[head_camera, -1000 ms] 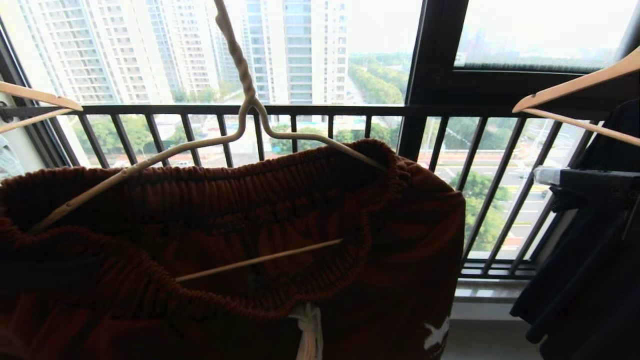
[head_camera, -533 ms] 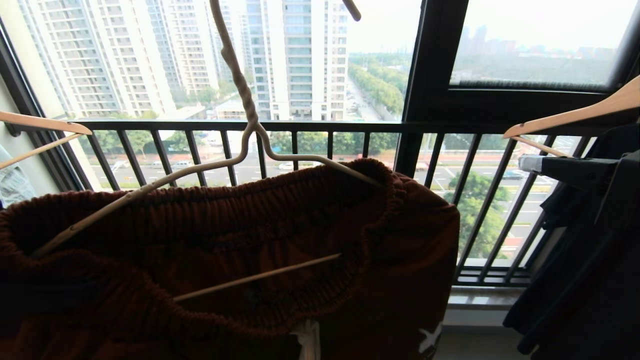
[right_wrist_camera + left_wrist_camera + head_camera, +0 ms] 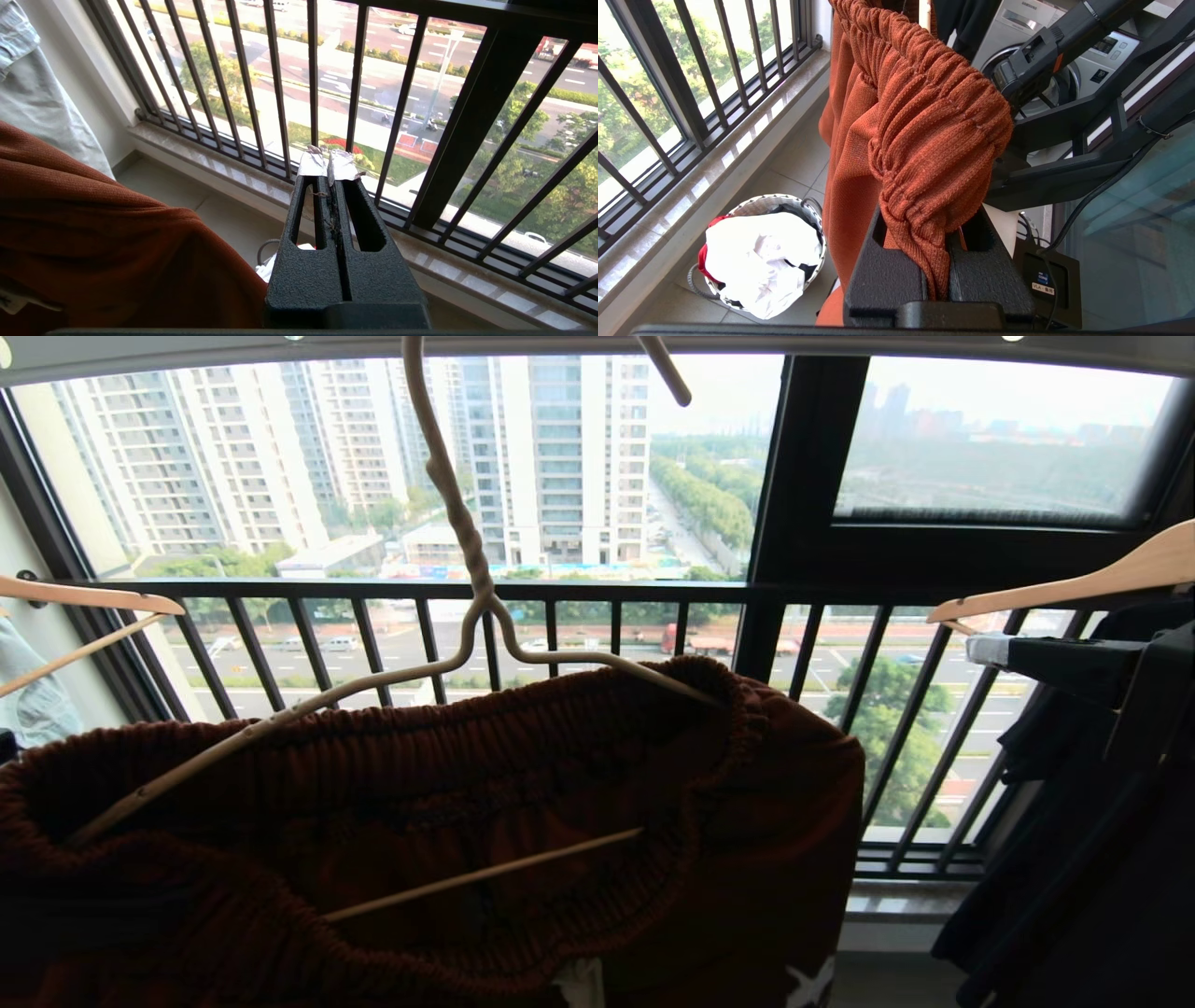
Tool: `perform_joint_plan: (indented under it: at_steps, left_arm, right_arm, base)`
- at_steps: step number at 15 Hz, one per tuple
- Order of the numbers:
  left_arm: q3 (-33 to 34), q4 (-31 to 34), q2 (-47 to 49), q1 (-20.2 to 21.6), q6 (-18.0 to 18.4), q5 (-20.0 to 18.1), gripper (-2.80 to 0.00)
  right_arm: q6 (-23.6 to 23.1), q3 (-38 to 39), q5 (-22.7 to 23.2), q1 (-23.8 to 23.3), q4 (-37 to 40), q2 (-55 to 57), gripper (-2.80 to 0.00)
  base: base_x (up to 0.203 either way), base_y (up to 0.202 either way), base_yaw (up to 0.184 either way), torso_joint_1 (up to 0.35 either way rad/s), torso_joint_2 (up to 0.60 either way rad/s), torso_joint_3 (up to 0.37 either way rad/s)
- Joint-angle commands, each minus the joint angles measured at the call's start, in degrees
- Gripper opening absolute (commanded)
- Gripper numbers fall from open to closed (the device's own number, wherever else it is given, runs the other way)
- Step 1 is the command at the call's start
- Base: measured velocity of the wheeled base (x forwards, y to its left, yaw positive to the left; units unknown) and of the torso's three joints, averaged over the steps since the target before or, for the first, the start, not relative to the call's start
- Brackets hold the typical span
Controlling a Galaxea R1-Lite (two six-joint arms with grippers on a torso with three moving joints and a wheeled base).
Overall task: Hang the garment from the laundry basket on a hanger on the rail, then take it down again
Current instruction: Hang the clothes rack on the clothesline
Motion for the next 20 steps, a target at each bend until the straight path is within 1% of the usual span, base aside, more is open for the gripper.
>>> perform_joint_plan:
  at_steps: [1,5,7,8,9,12,14,15,18,20]
  left_arm:
    - [0.4,0.2,0.3,0.0,0.5,-0.4,-2.8]
    - [1.9,0.2,-2.3,0.0,0.1,-0.2,-2.8]
    - [2.0,0.2,-2.4,0.4,0.0,0.1,-2.8]
    - [1.8,0.2,-2.4,1.8,-0.1,0.5,-2.8]
    - [1.4,0.2,-2.5,4.3,-0.2,0.8,-2.8]
    - [0.9,-1.1,-2.6,13.1,-0.4,1.1,-2.8]
    - [0.9,-2.7,-2.8,18.4,-1.8,1.2,-2.8]
    - [0.7,-3.0,-3.1,20.1,-2.8,1.2,-2.8]
    - [0.5,-3.3,-4.5,25.3,-3.5,1.2,-2.8]
    - [-0.3,-3.3,-4.4,25.6,-3.6,1.2,-2.8]
  right_arm:
    - [0.0,0.1,0.0,0.0,-0.1,-0.1,-2.8]
    - [-0.9,0.3,0.1,0.0,0.2,-1.5,-2.8]
    - [-1.3,-0.2,-0.7,0.0,0.3,-1.4,-2.8]
    - [-1.4,-0.3,-1.3,0.0,0.5,-1.8,-2.8]
    - [-1.4,-0.6,-1.4,0.0,0.6,-1.8,-2.8]
    - [-1.4,-0.7,-2.7,0.0,0.4,-2.3,-2.8]
    - [-1.4,-1.3,-2.7,0.0,0.5,-3.0,-2.8]
    - [-1.4,-1.3,-2.7,0.0,0.5,-3.3,-2.8]
    - [-1.5,-1.3,-2.7,-0.1,0.5,-4.6,-2.8]
    - [-2.3,-1.3,-2.7,-0.1,0.5,-4.6,-2.8]
  base:
    - [0.0,0.0,0.0,0.163,-0.32,-0.168]
    - [0.0,0.0,0.0,0.022,-0.05,-0.019]
    - [0.0,0.0,0.0,0.0,0.0,0.0]
    - [0.0,0.0,0.0,0.0,0.0,0.0]
    - [0.0,0.0,0.0,0.0,0.0,0.0]
    - [0.0,0.0,0.0,0.0,0.0,0.0]
    - [0.0,0.0,0.0,0.0,0.0,0.0]
    - [0.0,0.0,0.0,0.0,0.0,0.0]
    - [0.0,0.0,0.0,0.0,0.0,0.0]
    - [0.0,0.0,0.0,0.0,0.0,0.0]
